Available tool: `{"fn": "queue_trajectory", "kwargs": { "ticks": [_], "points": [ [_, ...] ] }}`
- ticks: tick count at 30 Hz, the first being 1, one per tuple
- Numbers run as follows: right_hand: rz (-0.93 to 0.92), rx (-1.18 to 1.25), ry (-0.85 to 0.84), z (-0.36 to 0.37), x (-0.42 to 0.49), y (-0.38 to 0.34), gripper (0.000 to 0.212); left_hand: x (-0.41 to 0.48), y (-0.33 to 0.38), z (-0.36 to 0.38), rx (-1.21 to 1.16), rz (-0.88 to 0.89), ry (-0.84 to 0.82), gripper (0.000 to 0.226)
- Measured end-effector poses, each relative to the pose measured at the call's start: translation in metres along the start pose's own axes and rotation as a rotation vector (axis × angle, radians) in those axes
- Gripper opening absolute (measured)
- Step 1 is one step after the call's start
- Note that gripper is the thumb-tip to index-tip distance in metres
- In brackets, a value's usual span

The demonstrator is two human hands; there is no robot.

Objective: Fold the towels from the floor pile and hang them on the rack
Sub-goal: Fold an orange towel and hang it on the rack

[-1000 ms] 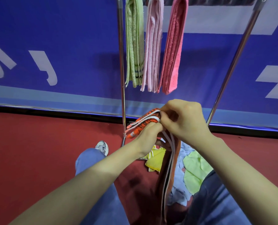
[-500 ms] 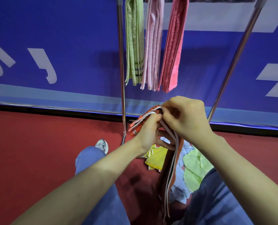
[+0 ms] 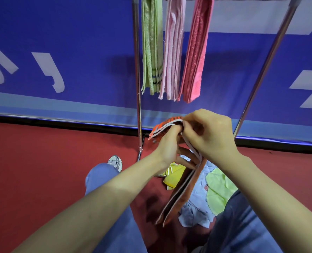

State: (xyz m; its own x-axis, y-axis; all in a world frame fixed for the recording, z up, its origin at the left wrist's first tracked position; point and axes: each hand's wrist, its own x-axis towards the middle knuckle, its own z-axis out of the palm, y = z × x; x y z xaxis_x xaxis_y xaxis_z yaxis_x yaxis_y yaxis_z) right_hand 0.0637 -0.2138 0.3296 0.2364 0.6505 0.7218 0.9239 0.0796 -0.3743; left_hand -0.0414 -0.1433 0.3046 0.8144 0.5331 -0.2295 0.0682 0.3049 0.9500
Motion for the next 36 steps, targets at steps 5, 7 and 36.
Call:
{"fn": "queue_trajectory", "kwargs": {
  "ticks": [5,7,36],
  "points": [
    [0.015,-0.013,-0.054,0.001,-0.003,0.006,0.01,0.002,-0.003,0.0,-0.005,-0.009,-0.007,0.049],
    [-0.009,-0.023,-0.142,0.002,-0.004,0.01,0.012,0.0,-0.004,-0.001,-0.034,-0.017,-0.035,0.05],
    [0.494,-0.049,-0.147,0.037,-0.035,0.019,0.032,0.016,-0.004,0.0,0.052,0.17,0.23,0.045]
  ]
}}
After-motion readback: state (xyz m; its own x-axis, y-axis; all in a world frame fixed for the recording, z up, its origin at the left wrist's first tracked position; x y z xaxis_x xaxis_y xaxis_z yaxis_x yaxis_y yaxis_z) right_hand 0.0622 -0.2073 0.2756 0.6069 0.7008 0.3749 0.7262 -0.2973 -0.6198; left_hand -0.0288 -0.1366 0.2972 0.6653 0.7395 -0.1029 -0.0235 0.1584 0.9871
